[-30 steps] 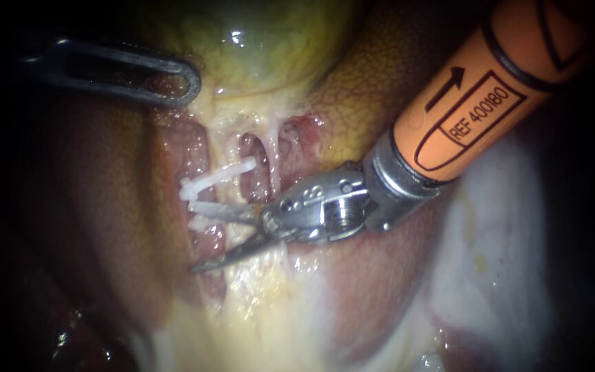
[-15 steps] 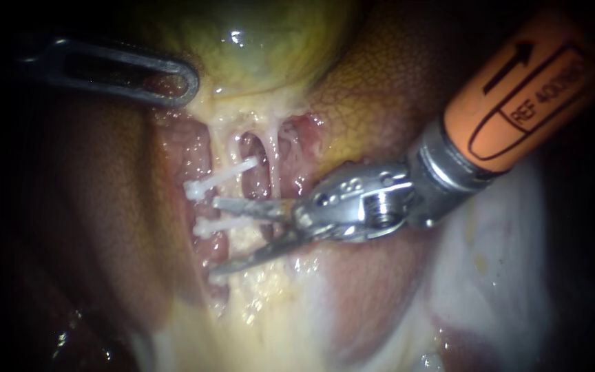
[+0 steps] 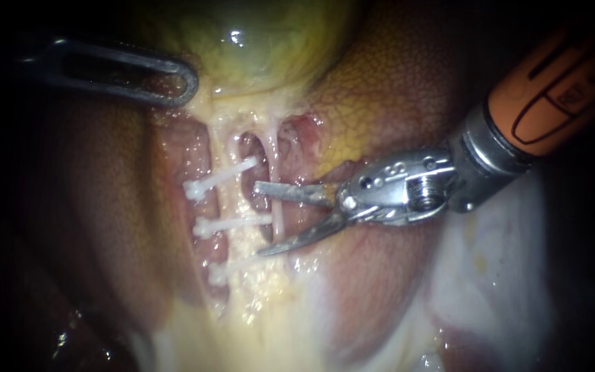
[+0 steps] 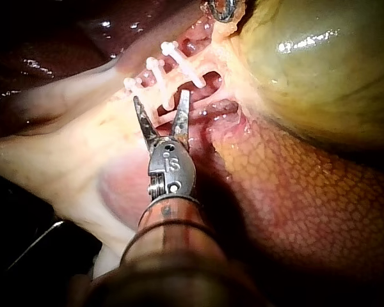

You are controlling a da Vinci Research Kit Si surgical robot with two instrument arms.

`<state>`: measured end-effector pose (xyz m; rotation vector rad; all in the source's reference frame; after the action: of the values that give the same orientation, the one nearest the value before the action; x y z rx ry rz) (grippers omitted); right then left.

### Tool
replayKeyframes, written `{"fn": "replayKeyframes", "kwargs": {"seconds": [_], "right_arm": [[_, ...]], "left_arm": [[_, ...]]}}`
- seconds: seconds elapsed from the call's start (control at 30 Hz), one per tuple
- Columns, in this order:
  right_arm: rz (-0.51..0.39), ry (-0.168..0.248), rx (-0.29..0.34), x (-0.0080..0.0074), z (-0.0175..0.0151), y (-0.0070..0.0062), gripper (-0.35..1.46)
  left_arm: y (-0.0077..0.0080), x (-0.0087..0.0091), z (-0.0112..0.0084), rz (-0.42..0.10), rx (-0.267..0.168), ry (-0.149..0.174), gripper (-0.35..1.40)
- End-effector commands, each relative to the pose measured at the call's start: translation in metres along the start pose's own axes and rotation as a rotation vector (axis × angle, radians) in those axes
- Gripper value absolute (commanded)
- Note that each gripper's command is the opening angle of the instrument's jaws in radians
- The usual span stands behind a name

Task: Go to the cutting position left tube

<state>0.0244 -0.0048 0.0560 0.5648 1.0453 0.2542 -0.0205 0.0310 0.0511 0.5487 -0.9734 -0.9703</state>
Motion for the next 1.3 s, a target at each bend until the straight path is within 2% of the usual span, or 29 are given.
{"fn": "replayKeyframes", "kwargs": {"seconds": [0.03,0.23,0.5,0.63,0.83,0.93,1.13,1.3], "right_arm": [[0.007,0.000,0.004,-0.0005,0.0003,0.0003,1.26],[0.031,0.001,0.014,-0.0017,0.0009,0.0019,1.26],[0.060,0.020,0.060,-0.0021,0.0011,0.0034,1.26],[0.085,0.045,0.114,-0.0020,0.0013,0.0039,1.26],[0.131,0.114,0.222,-0.0015,0.0023,0.0046,1.24],[0.131,0.140,0.273,-0.0011,0.0030,0.0048,1.17],[0.096,0.148,0.359,-0.0002,0.0044,0.0046,1.02],[0.073,0.183,0.419,0.0005,0.0053,0.0045,0.80]], "left_arm": [[0.0000,0.0000,0.0000,0.000,0.000,0.000,-0.35],[0.0001,0.0000,0.0000,0.000,0.000,0.000,-0.35],[0.0002,0.0001,0.0000,0.001,0.001,0.000,-0.35],[0.0002,0.0001,0.0000,0.001,0.001,0.000,-0.35],[0.0002,0.0001,0.0000,0.001,0.001,0.000,-0.35],[0.0002,0.0001,0.0000,0.001,0.001,0.000,-0.35],[0.0002,0.0001,0.0000,0.001,0.001,0.000,-0.35],[0.0002,0.0000,0.0001,0.001,0.001,0.000,-0.35]]}}
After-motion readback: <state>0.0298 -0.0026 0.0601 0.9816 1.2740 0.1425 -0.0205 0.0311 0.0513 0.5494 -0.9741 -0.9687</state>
